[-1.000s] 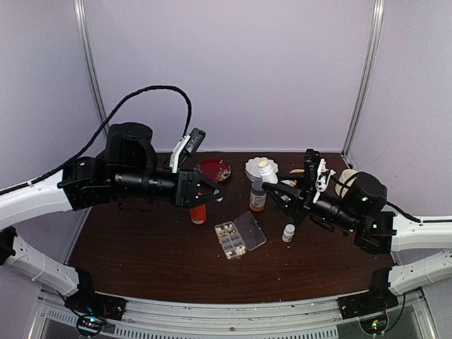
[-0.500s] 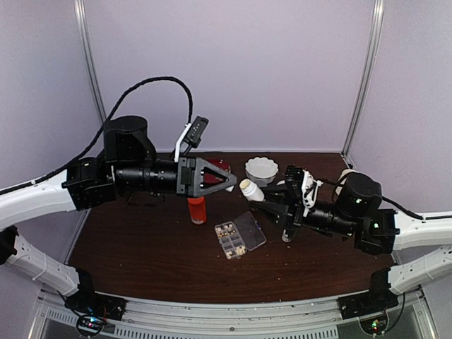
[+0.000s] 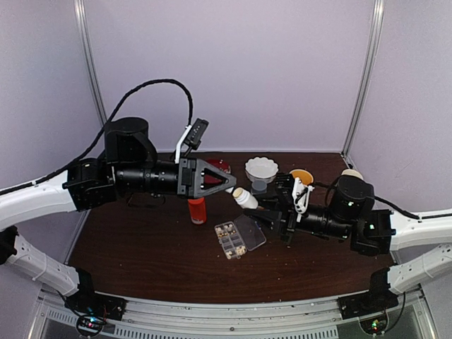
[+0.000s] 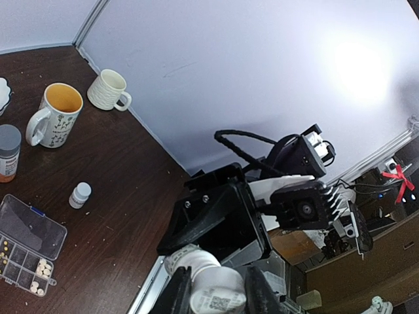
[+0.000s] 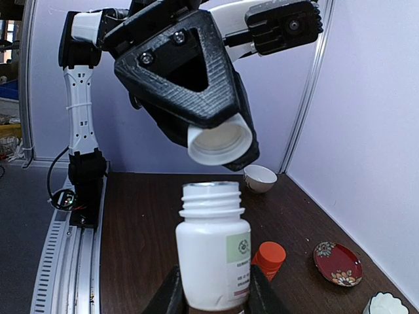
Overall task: Sort the pills into containers
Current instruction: Place the lid of the pill bottle on the pill bottle.
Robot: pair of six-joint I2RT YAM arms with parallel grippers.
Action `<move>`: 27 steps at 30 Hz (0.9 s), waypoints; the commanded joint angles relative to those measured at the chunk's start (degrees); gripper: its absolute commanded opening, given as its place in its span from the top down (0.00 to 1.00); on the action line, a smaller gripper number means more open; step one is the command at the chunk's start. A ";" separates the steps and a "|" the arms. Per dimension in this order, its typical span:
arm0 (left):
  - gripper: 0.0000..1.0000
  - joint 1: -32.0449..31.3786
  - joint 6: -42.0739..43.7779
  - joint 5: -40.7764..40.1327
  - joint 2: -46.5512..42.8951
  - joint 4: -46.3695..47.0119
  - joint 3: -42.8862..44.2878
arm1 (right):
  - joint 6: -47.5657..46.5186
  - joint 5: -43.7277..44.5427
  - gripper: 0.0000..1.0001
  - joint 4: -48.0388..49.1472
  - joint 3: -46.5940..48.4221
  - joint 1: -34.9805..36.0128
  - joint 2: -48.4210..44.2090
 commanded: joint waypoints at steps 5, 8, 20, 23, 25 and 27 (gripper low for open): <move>0.96 0.29 0.47 -0.82 0.28 -0.93 -0.34 | 0.24 0.39 1.00 1.24 2.18 0.39 0.00; 0.94 0.32 0.60 -0.32 1.16 -2.15 0.38 | 0.31 0.35 1.00 0.66 2.97 0.38 0.96; 0.89 0.29 0.97 0.27 2.89 -3.48 1.44 | -0.78 1.49 1.00 -4.04 5.53 0.43 4.31; 0.85 0.29 0.84 0.44 3.35 -4.34 1.72 | -1.34 2.90 1.00 -6.32 6.53 0.43 4.87; 0.80 0.29 1.01 0.08 3.88 -6.82 2.52 | -2.02 5.01 1.00 -8.38 7.33 0.53 5.26; 0.77 0.31 0.78 -0.67 4.39 -8.69 3.24 | -3.47 5.79 1.00 -10.23 7.79 0.61 5.68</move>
